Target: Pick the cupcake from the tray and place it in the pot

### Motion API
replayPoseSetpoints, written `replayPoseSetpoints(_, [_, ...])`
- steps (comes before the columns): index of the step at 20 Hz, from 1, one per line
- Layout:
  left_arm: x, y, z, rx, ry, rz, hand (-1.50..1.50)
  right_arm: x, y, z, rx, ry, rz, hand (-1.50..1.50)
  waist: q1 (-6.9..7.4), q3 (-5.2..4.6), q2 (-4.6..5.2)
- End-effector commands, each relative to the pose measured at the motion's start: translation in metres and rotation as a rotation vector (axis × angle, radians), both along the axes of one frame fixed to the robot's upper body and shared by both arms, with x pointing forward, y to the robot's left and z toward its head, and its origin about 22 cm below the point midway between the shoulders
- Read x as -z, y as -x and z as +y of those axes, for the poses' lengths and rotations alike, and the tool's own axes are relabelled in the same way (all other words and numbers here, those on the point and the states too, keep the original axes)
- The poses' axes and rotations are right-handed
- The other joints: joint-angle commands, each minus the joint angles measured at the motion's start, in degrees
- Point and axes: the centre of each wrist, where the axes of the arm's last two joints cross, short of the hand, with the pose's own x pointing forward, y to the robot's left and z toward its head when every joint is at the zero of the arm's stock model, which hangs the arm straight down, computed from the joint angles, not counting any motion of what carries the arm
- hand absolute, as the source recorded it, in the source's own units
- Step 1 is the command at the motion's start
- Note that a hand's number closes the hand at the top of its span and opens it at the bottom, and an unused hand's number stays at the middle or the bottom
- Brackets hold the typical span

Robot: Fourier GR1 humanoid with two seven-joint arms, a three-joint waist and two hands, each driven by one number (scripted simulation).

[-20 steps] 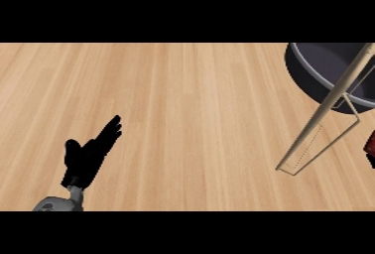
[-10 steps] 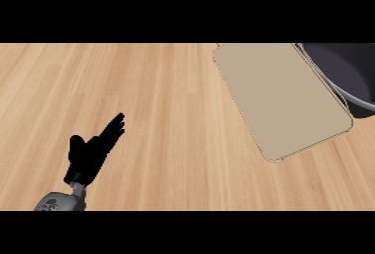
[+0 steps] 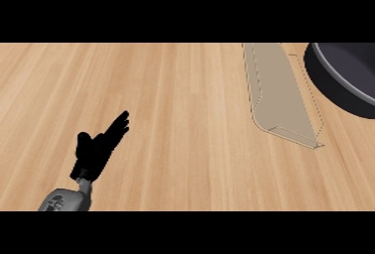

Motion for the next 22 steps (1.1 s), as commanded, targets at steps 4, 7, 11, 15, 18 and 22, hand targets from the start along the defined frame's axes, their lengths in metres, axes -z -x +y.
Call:
replayPoseSetpoints(4, [0.008, 0.011, -0.008, 0.021, -0.010, 0.005, 0.00, -0.054, -0.056, 0.024, -0.013, 0.055, 0.135, 1.50, 1.36, 0.00, 0.33])
replayPoseSetpoints(7, [0.016, 0.014, -0.008, 0.015, 0.013, 0.030, 0.00, -0.060, -0.074, 0.026, 0.013, 0.070, 0.214, 1.50, 1.54, 0.00, 0.44])
replayPoseSetpoints(11, [-0.002, -0.009, -0.012, 0.036, -0.004, -0.009, 0.00, -0.081, -0.104, 0.037, 0.002, 0.114, 0.287, 1.50, 2.57, 0.03, 0.90])
replayPoseSetpoints(15, [-0.003, -0.007, -0.015, 0.054, -0.002, -0.011, 0.00, -0.046, -0.120, 0.051, 0.021, 0.213, 0.398, 1.50, 3.23, 0.08, 1.13])
replayPoseSetpoints(18, [0.001, -0.010, -0.011, 0.063, 0.005, -0.004, 0.00, -0.050, -0.126, 0.055, 0.112, 0.351, 0.513, 1.50, 3.81, -0.01, 1.48])
replayPoseSetpoints(22, [-0.006, -0.020, -0.028, 0.096, 0.009, -0.005, 0.00, -0.035, -0.137, 0.064, 0.134, 0.409, 0.665, 1.50, 3.87, 0.07, 1.72])
